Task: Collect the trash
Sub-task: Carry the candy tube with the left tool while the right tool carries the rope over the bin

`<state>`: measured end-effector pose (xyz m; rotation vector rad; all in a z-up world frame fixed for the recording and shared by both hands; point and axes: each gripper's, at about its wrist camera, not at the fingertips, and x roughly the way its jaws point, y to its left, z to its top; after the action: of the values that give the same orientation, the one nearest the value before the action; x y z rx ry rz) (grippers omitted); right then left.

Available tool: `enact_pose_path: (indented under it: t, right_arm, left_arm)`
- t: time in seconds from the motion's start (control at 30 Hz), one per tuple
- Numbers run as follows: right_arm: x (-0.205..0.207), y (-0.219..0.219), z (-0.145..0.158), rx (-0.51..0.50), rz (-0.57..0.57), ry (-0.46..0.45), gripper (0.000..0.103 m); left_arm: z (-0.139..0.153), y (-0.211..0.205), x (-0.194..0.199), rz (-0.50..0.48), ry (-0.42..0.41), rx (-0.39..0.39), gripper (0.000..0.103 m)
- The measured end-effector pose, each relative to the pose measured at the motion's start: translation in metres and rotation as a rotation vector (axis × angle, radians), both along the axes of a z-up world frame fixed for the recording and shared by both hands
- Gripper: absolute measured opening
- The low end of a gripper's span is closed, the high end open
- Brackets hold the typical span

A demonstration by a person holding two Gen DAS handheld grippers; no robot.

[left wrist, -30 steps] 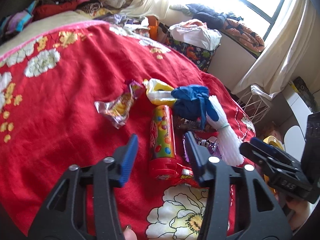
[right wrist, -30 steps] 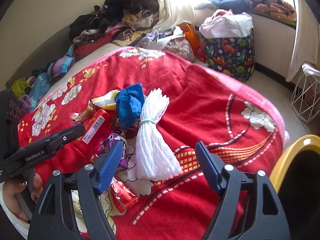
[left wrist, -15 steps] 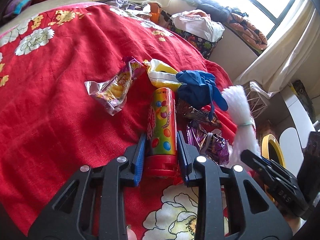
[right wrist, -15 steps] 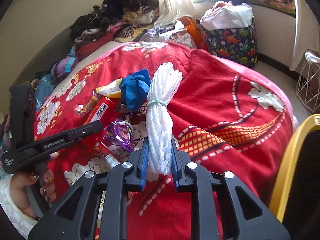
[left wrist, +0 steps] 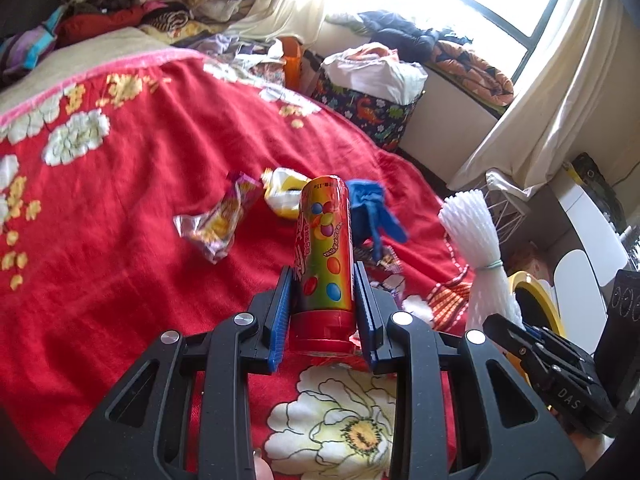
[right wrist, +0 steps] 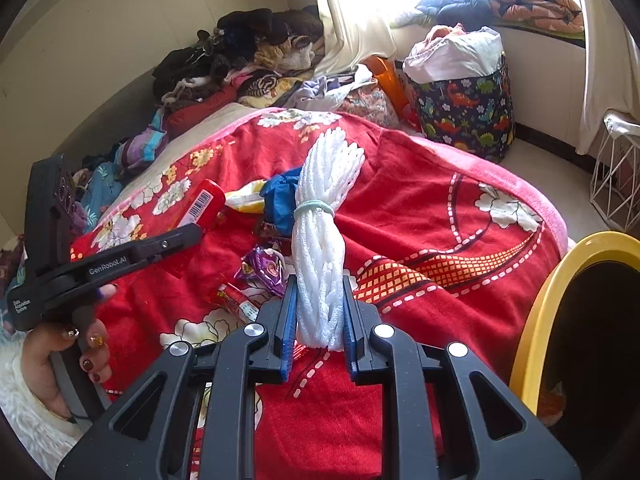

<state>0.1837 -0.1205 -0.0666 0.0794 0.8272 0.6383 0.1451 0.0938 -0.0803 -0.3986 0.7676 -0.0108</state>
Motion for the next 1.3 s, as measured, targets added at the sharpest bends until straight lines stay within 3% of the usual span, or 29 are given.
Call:
enact_pose_path:
  t: [0.47, 0.9, 1.3]
  right_arm:
    - [-0.011, -0.011, 0.027, 0.023, -0.012, -0.074, 0.018]
    - [-0.022, -0.070, 0.047, 0.018, -0.143, -0.135, 0.018]
    - [-0.025, -0.099, 0.058, 0.028, -0.211, -0.182, 0.018]
  left_arm:
    - [0.035, -0.020, -0.005, -0.045, -0.078, 0.012, 0.023]
    - [0.054, -0.075, -0.003, -0.162, -0.131, -0.004, 0.023]
    - [0.062, -0.100, -0.003, -0.215, -0.146, 0.002, 0.023]
